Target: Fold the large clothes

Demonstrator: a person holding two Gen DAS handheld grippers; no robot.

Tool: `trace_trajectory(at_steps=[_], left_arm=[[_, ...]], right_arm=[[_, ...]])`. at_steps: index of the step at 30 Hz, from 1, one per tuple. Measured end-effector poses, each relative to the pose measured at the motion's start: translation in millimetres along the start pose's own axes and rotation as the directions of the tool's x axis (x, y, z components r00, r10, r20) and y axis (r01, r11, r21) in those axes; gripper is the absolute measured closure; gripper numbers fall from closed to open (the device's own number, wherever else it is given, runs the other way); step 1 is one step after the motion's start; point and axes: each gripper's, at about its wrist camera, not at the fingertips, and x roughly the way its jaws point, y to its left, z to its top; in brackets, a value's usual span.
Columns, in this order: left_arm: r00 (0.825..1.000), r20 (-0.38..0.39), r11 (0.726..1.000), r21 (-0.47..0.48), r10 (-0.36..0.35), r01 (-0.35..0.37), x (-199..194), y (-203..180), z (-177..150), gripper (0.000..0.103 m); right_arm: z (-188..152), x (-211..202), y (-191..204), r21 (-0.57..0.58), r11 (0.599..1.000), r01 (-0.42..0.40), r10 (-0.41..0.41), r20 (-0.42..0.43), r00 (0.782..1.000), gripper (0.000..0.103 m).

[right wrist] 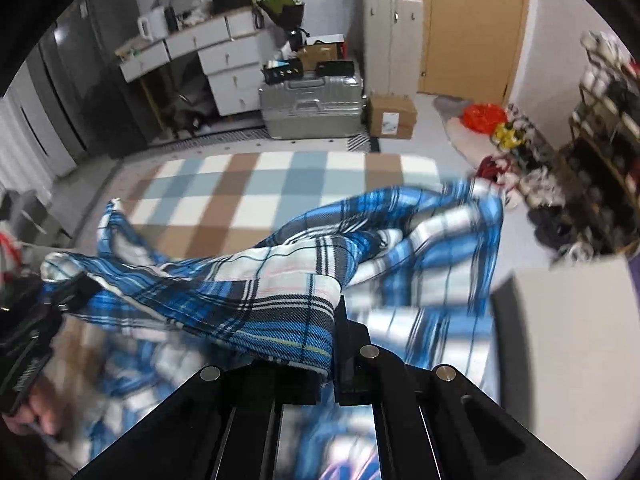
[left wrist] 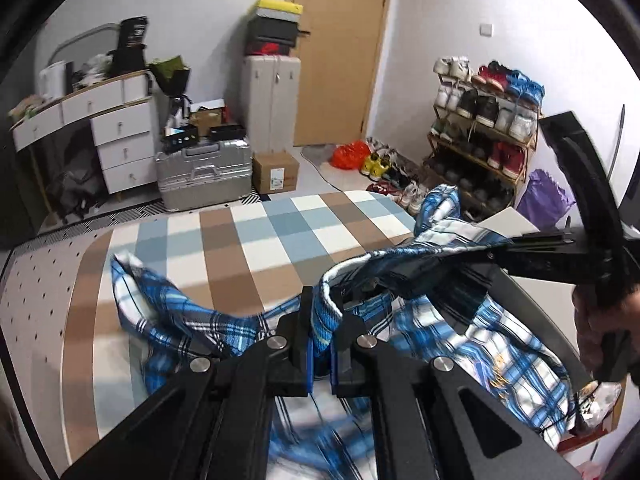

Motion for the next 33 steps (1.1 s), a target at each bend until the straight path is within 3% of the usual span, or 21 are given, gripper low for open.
trace_trajectory(at_steps=[6, 12, 17, 19, 23, 24, 26, 28, 30, 32, 33], left_arm=[[1.000, -0.012, 0.999, -0.028, 0.023, -0.024, -16.9, -18.0, -48.7, 0.102], [0.997, -0.062, 0.998, -0.018, 0.055, -0.056, -8.9, -33.4, -85.2, 0.102], [0.991, -0.127, 0.997, -0.044, 0.050, -0.056, 7.4, -31.6, -100.6, 0.101], [0.984, -0.175, 0.999, -0.025, 0.040, -0.045, 11.0, -36.2, -103.3, 0.091], [0.967, -0.252, 0.999, 0.015, -0.029, 0.034, 10.0, -40.7, -104.3, 0.083], [0.963, -0.265, 0.997, 0.034, -0.052, 0.063, 5.5, -42.0, -103.0, 0.082], [0.951, -0.281, 0.988, 0.055, -0.127, 0.148, -7.2, -42.2, -99.1, 0.082], [0.940, -0.267, 0.970, 0.055, -0.213, 0.235, -26.7, -33.9, -86.7, 0.082], [0.945, -0.234, 0.964, 0.077, -0.230, 0.254, -43.1, -22.8, -68.5, 0.080], [0.963, -0.171, 0.971, 0.088, -0.207, 0.224, -54.3, -6.4, -36.2, 0.062], [0.973, -0.137, 0.975, 0.094, -0.187, 0.200, -56.7, 1.3, -23.0, 0.045]], right_arm=[[-73.2, -24.8, 2.1, 0.089, 0.993, -0.072, 0.073, -0.015, 0.997, 0.100], [-139.8, -5.7, -11.8, 0.181, 0.981, -0.065, 0.078, -0.069, 0.995, 0.100], [-171.9, 16.4, -19.1, 0.201, 0.979, -0.040, 0.068, -0.133, 0.989, 0.093], [-177.6, 20.6, -26.9, 0.234, 0.972, -0.031, 0.068, -0.155, 0.986, 0.091], [-186.6, 13.8, -33.4, 0.234, 0.971, -0.049, 0.091, -0.171, 0.981, 0.075], [-188.2, 11.0, -33.2, 0.219, 0.975, -0.036, 0.077, -0.185, 0.980, 0.056], [-192.4, 1.4, -34.8, 0.192, 0.981, -0.022, 0.060, -0.193, 0.979, 0.034], [-195.3, -16.6, -38.5, 0.138, 0.990, -0.005, 0.033, -0.199, 0.980, 0.034], [-194.5, -35.4, -43.6, 0.107, 0.994, -0.004, 0.025, -0.194, 0.981, 0.034], [-186.6, -54.6, -50.8, 0.091, 0.996, -0.005, 0.023, -0.188, 0.982, 0.033], [-173.3, -66.7, -54.5, 0.084, 0.996, -0.003, 0.018, -0.181, 0.983, 0.030]])
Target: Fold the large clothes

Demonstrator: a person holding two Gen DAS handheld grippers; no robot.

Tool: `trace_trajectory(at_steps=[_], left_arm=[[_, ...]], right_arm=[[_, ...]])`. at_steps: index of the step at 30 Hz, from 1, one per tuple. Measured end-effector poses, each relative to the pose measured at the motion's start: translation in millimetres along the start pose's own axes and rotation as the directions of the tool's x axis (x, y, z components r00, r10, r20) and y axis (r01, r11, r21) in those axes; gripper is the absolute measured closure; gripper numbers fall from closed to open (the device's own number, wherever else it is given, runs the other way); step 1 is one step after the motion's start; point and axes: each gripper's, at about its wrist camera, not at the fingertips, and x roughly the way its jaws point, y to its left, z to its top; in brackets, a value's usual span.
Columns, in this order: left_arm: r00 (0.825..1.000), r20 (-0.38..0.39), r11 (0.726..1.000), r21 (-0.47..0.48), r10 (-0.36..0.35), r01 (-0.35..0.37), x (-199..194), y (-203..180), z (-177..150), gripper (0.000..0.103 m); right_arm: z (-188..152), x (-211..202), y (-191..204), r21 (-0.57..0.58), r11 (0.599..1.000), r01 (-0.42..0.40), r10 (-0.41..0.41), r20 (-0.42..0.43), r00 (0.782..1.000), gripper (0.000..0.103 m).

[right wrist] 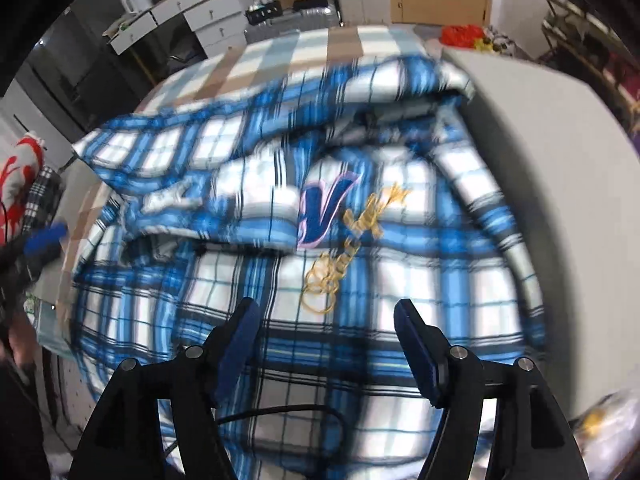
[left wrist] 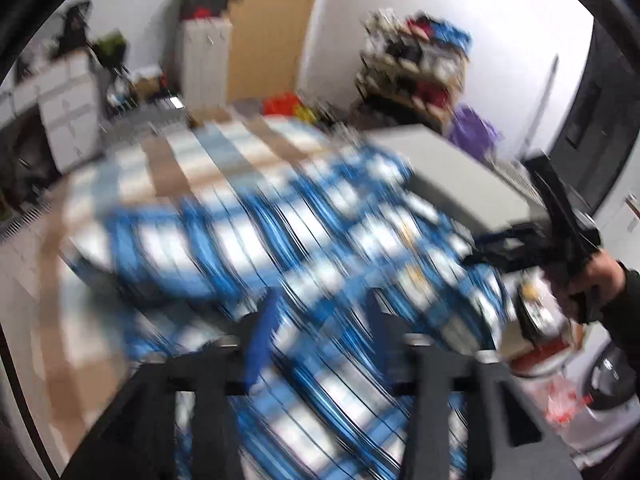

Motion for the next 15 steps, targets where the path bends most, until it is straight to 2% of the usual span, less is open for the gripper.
trace_trajectory(at_steps=[1, 3, 5, 7, 8, 9, 11, 13, 15], left_arm=[[0.999, 0.037, 0.999, -0.001, 0.032, -0.032, -5.3, 10.3, 15.4, 0.038], [0.995, 0.072, 0.997, -0.031, 0.070, -0.068, -6.1, 33.7, 45.9, 0.038], [0.993, 0.069, 0.992, -0.080, 0.099, -0.093, 1.0, 56.9, 68.6, 0.038], [0.989, 0.019, 0.984, -0.097, 0.149, -0.147, 22.9, 80.2, 84.3, 0.038], [0.983, -0.022, 0.980, -0.083, 0.181, -0.182, 35.9, 82.2, 79.9, 0.038], [0.979, -0.078, 0.979, -0.064, 0.191, -0.196, 53.9, 86.2, 76.9, 0.038], [0.974, -0.153, 0.981, -0.073, 0.169, -0.181, 78.3, 92.3, 59.2, 0.038], [0.966, -0.220, 0.979, -0.122, 0.133, -0.162, 97.0, 102.8, 38.1, 0.038], [0.955, -0.284, 0.979, -0.151, 0.089, -0.136, 113.9, 104.8, 12.2, 0.038]], right_arm=[[10.7, -10.1, -0.7, -0.006, 1.000, -0.001, 0.001, 0.006, 1.000, 0.029], [33.4, -27.7, 2.0, -0.025, 1.000, 0.004, -0.004, 0.015, 1.000, 0.023], [71.2, -42.5, 7.4, -0.066, 0.998, 0.006, -0.007, -0.011, 1.000, 0.016], [98.3, -48.8, 14.1, -0.100, 0.995, -0.008, 0.005, -0.026, 1.000, 0.012], [117.2, -45.0, 19.3, -0.131, 0.991, -0.001, -0.005, -0.051, 0.999, 0.003], [135.0, -36.3, 24.6, -0.161, 0.987, 0.019, -0.031, -0.074, 0.997, 0.002], [149.5, -13.3, 40.0, -0.209, 0.977, 0.039, -0.057, -0.078, 0.995, 0.002], [162.9, 19.2, 41.5, -0.246, 0.966, 0.082, -0.102, -0.068, 0.993, 0.002], [171.8, 58.4, 42.1, -0.252, 0.966, 0.063, -0.080, -0.061, 0.995, 0.002]])
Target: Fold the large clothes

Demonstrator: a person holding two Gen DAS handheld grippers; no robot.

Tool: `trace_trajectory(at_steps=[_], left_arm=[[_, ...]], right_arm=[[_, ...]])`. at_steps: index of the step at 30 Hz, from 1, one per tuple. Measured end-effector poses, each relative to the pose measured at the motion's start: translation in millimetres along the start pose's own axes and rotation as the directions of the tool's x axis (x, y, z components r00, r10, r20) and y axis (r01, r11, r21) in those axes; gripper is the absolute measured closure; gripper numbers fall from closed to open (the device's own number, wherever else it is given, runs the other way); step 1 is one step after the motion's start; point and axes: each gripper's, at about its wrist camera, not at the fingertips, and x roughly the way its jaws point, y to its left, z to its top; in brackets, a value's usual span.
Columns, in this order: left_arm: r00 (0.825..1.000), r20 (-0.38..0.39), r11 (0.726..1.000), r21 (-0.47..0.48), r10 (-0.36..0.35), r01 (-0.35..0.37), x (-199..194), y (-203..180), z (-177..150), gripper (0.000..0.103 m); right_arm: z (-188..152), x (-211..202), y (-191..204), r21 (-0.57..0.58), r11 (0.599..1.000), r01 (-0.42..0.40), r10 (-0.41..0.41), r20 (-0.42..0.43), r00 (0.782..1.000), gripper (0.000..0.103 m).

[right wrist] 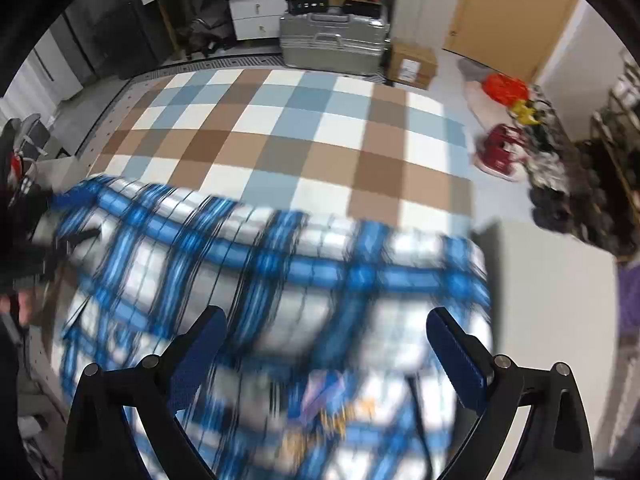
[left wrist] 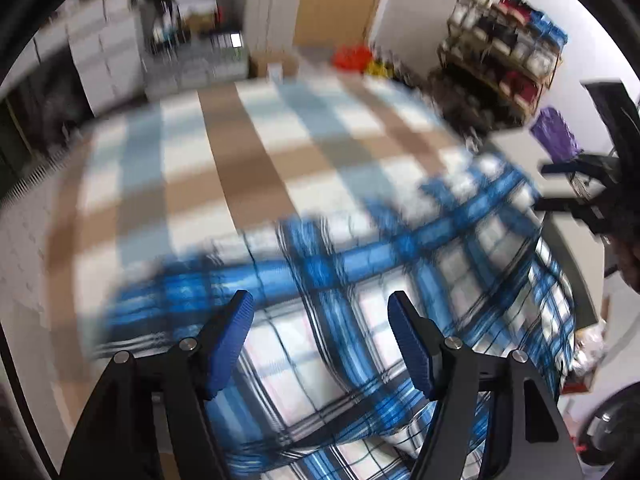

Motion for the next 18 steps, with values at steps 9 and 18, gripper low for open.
trace_trajectory(at_steps=[9, 18], left_arm=[[0.998, -0.051, 1.000, 0.009, 0.020, -0.019, 11.9, -5.5, -41.8, 0.038], [0.983, -0.118, 0.989, 0.044, 0.143, -0.139, 37.6, -14.9, -23.2, 0.026]], right_arm=[[-38.6, 100.7, -36.7, 0.026, 0.999, 0.024, -0.020, -0.124, 0.992, 0.003], [-45.3, 104.0, -25.9, -0.038, 0.998, 0.047, -0.051, -0.125, 0.991, 0.000]])
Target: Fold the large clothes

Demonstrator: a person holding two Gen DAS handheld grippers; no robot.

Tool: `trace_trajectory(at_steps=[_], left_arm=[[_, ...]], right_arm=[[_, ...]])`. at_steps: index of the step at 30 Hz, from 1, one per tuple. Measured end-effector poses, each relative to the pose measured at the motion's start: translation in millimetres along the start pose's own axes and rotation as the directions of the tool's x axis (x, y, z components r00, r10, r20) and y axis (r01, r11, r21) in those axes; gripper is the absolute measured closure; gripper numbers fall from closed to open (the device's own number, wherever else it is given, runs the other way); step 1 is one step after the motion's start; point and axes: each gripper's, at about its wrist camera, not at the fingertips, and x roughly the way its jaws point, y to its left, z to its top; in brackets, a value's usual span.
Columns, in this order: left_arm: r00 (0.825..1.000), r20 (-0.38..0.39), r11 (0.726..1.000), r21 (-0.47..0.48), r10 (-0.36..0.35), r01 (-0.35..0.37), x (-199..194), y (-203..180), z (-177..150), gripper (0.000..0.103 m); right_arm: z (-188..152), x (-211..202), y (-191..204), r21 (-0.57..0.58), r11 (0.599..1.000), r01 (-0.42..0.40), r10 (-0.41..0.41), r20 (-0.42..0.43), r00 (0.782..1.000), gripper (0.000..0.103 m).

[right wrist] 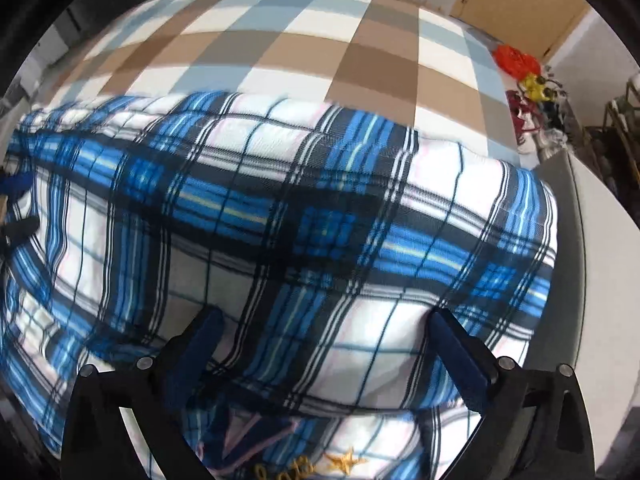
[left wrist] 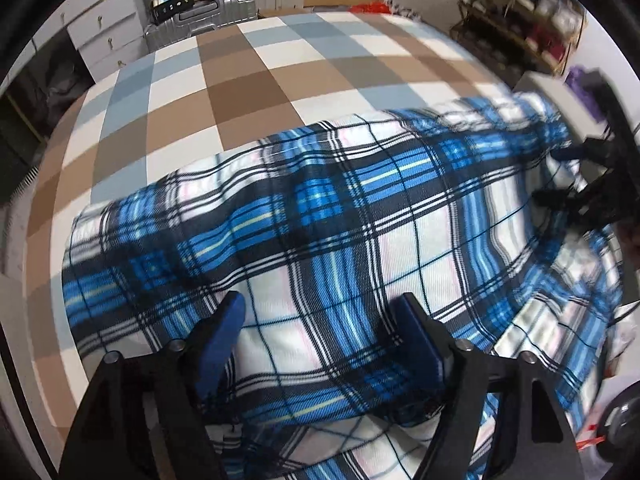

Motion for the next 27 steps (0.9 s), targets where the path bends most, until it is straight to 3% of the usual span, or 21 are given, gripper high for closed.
trace_trajectory(at_steps=[4, 12, 16, 18, 22, 25, 27], left_arm=[[0.997, -0.022, 0.997, 0.050, 0.068, -0.067, 11.0, -3.9, 12.3, 0.017], [0.996, -0.028, 0.996, 0.050, 0.082, -0.081, 29.8, 31.6, 64.6, 0.015], [0.997, -0.031, 0.996, 0.051, 0.072, -0.070, 24.4, 36.4, 63.5, 0.017], [0.999, -0.012, 0.998, 0.040, 0.049, -0.048, 7.7, 36.1, 49.4, 0.017], [0.992, 0.064, 0.993, 0.048, -0.108, 0.105, -40.8, 20.2, 4.3, 0.017], [0.990, 0.136, 0.991, 0.128, -0.048, 0.031, -64.2, -10.6, -6.8, 0.017], [0.983, 0.168, 0.991, 0.126, -0.068, 0.047, -70.7, -21.5, 5.2, 0.017]], right_arm=[[9.3, 3.3, -4.8, -0.006, 1.000, -0.029, 0.029, 0.033, 0.999, 0.000], [55.3, 16.0, -14.7, 0.039, 0.999, -0.018, 0.014, 0.120, 0.993, 0.000], [70.7, 16.3, -19.4, 0.087, 0.996, -0.023, 0.011, 0.140, 0.990, 0.000], [60.7, 2.0, -22.4, 0.127, 0.991, -0.052, 0.031, 0.163, 0.986, 0.000], [11.6, -52.2, -15.4, 0.122, 0.982, -0.142, 0.107, 0.260, 0.960, 0.000], [-33.5, -88.5, 2.5, 0.112, 0.980, -0.165, 0.127, 0.285, 0.950, 0.000], [-54.1, -100.5, 10.6, 0.112, 0.979, -0.173, 0.136, 0.281, 0.950, 0.000]])
